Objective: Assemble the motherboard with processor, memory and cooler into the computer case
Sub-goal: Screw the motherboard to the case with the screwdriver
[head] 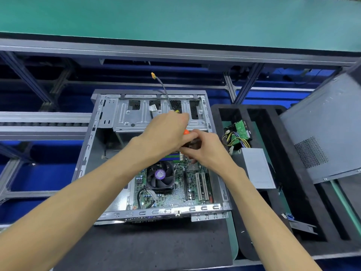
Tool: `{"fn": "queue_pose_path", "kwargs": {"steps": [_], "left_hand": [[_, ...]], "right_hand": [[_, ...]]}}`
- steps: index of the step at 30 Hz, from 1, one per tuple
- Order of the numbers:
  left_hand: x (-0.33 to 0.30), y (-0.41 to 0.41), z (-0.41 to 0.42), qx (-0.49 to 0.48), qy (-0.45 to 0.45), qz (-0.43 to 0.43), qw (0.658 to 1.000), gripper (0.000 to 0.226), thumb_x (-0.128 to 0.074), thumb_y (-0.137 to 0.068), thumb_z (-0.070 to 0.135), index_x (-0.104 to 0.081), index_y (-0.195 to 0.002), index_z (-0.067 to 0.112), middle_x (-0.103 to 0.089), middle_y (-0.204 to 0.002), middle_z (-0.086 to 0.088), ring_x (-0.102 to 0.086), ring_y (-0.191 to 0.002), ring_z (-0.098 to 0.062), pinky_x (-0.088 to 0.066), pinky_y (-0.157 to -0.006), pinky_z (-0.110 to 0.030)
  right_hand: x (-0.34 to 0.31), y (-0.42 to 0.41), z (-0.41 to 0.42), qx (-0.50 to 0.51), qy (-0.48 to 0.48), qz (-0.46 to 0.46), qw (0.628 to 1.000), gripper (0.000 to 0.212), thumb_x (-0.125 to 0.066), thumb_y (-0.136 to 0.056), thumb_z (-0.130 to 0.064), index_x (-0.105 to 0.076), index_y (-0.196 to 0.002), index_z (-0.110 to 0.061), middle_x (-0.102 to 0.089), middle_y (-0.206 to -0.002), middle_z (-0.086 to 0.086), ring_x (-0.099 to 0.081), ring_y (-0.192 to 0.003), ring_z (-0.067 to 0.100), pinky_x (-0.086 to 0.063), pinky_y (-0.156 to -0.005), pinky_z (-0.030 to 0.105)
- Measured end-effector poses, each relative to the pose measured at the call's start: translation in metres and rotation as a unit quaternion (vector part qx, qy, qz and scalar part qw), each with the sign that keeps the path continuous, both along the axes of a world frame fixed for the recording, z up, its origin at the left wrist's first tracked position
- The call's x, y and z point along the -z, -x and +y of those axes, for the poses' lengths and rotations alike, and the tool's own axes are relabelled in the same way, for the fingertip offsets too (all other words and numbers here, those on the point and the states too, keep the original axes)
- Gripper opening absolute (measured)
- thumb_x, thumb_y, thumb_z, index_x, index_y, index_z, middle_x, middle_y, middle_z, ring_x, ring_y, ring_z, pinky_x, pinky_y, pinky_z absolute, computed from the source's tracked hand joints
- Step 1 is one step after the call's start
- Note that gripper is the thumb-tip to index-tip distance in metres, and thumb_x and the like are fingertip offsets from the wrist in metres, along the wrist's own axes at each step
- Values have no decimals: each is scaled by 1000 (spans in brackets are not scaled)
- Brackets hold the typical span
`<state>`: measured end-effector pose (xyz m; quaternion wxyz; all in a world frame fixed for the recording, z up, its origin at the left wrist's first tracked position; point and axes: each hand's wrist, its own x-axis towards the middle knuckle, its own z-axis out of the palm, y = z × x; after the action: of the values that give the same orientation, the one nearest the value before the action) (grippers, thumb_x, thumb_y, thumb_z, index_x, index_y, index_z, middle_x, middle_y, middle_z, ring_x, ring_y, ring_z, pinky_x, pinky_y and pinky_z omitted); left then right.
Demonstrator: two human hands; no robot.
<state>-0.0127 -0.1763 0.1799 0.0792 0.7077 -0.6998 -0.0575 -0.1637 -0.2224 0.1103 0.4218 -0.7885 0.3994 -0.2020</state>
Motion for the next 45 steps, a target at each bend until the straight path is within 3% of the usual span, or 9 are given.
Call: {"fn": "queue_pose_path", "kwargs": {"steps": [5, 10, 17, 21, 28, 33, 37, 39, 45], "left_hand": [[-11, -3, -1, 151, -119, 74, 979, 18, -61, -82, 4, -67, -95, 15, -55, -104, -2, -56, -96, -22, -49, -82, -41], [-1, 2, 1, -9, 7, -41, 999, 48, -55, -88, 62, -42, -96, 16, -51, -78, -1, -57, -77, -31, -40, -62, -37], [-13, 3, -2, 141, -119, 52, 981, 21, -60, -86, 14, -57, -105, 21, -51, -101, 1, -56, -94, -23, -48, -79, -39], [-4, 10, 3, 21, -33, -46, 998, 47, -58, -87, 60, -42, -99, 17, -57, -90, -3, -56, -78, -28, -42, -65, -37], [-12, 3, -3, 114, -146, 36, 982, 28, -60, -87, 14, -56, -114, 20, -50, -102, -1, -55, -95, -23, -49, -81, -41], [-1, 8, -1, -20, -31, -30, 999, 47, -52, -91, 60, -46, -97, 14, -54, -81, -4, -55, -75, -29, -41, -62, -37], [-10, 6, -5, 75, -70, 19, 995, 12, -60, -92, 25, -58, -98, 15, -58, -96, -6, -57, -91, -27, -46, -75, -38], [-14, 4, -4, 135, -133, 49, 981, 20, -59, -86, 7, -65, -102, 17, -52, -106, -4, -55, -97, -24, -48, -84, -41], [-2, 9, 1, -20, -29, -59, 998, 50, -51, -91, 63, -40, -96, 15, -51, -79, -4, -55, -75, -31, -39, -62, -36]], "right_hand": [[-1, 2, -1, -11, -9, -12, 1000, 22, -77, -84, -19, -59, -78, -30, -73, -70, -1, -69, -49, 17, -57, -50, 34], [3, -1, -1, 13, -10, 15, 1000, 23, -80, -83, -29, -62, -91, -17, -71, -68, 0, -67, -46, 17, -56, -47, 35], [3, 1, -2, -6, -22, 11, 1000, 15, -74, -85, -26, -59, -83, -27, -73, -66, -2, -67, -47, 11, -46, -44, 20], [1, -1, -1, 6, -34, 0, 999, 10, -67, -81, -22, -60, -80, -29, -72, -64, -1, -64, -42, 13, -43, -40, 17], [3, 4, -3, -22, -43, -43, 998, 18, -75, -82, -26, -57, -83, -28, -74, -68, -2, -68, -47, 15, -48, -45, 19], [6, 2, -3, -9, -42, -48, 998, 19, -77, -78, -35, -64, -90, -29, -73, -70, -3, -70, -50, 20, -59, -49, 38], [8, 3, -4, -16, -28, -31, 999, 17, -78, -83, -28, -62, -87, -26, -73, -70, -5, -69, -47, 15, -51, -45, 23], [7, 4, -4, -9, -29, -27, 999, 17, -77, -83, -25, -60, -80, -25, -74, -68, -3, -68, -46, 15, -47, -44, 20], [5, 2, -3, -5, -14, -26, 1000, 19, -76, -84, -24, -62, -80, -35, -74, -70, -5, -68, -46, 15, -49, -45, 20]]}}
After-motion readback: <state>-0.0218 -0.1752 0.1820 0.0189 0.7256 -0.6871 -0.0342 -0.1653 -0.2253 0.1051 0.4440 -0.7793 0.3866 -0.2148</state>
